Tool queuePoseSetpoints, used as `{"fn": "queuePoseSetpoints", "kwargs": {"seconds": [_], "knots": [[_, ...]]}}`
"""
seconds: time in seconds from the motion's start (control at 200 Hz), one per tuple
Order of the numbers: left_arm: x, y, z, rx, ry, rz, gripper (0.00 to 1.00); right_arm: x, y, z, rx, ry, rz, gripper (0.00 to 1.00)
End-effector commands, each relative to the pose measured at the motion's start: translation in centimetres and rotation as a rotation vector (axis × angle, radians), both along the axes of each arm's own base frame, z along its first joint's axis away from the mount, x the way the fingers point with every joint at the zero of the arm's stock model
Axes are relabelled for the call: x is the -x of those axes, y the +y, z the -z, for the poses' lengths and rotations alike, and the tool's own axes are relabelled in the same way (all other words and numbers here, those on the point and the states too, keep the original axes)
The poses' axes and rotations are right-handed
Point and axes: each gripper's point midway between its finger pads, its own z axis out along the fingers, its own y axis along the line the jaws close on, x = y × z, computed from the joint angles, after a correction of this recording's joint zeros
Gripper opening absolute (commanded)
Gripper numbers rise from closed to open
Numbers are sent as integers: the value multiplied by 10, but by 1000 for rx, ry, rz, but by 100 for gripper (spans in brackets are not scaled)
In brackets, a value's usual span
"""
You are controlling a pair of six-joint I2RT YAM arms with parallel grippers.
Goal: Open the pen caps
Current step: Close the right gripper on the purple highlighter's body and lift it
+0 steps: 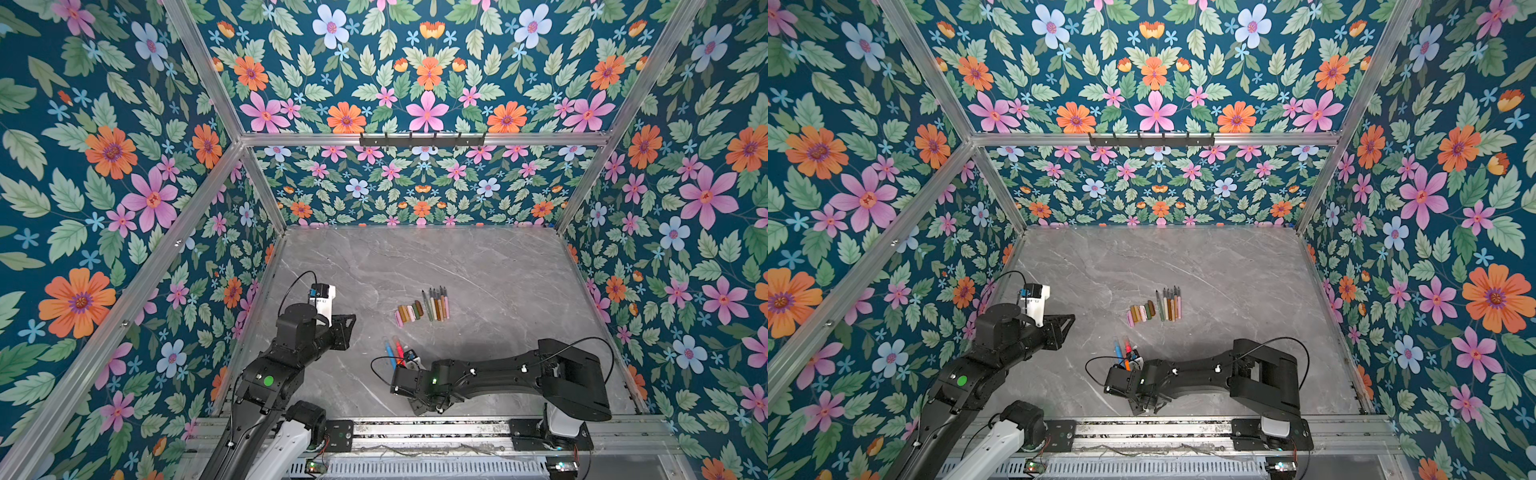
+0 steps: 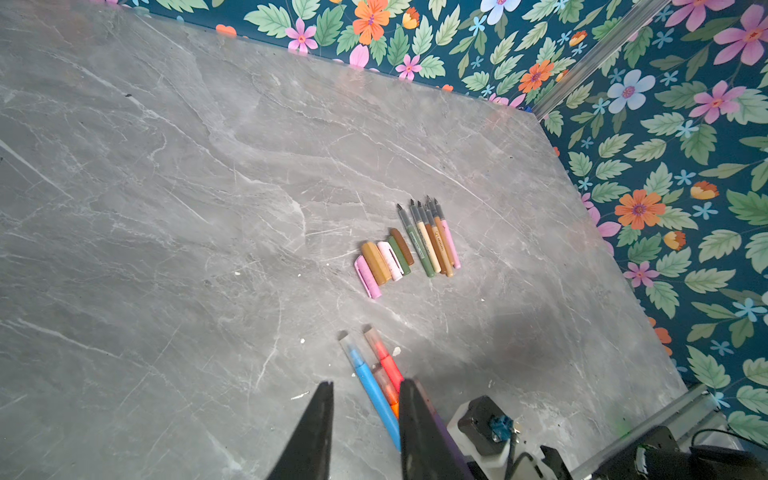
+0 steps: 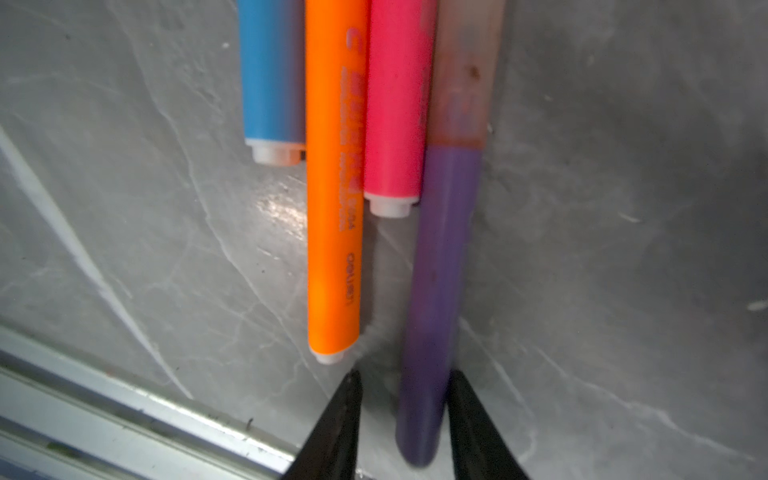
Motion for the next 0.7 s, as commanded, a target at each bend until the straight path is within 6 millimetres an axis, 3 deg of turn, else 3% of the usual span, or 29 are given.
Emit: {"fn": "queuePoseSetpoints", "kwargs": {"seconds": [0.0,0.285,0.495,0.695], "knots": [[-1,-1,-3,2,-17,7,30,6,-7,12,22,53,31,36],[0,-1,-6,7,-28,9,30,2,-18,8,21,38,70,20],[0,-3,-6,10,-29,20,32,-4,-36,-7,31,-11,106,0],[-1,-4,-3,8,-12,25,33,-8,-47,-26,-14,-57,127,0]]}}
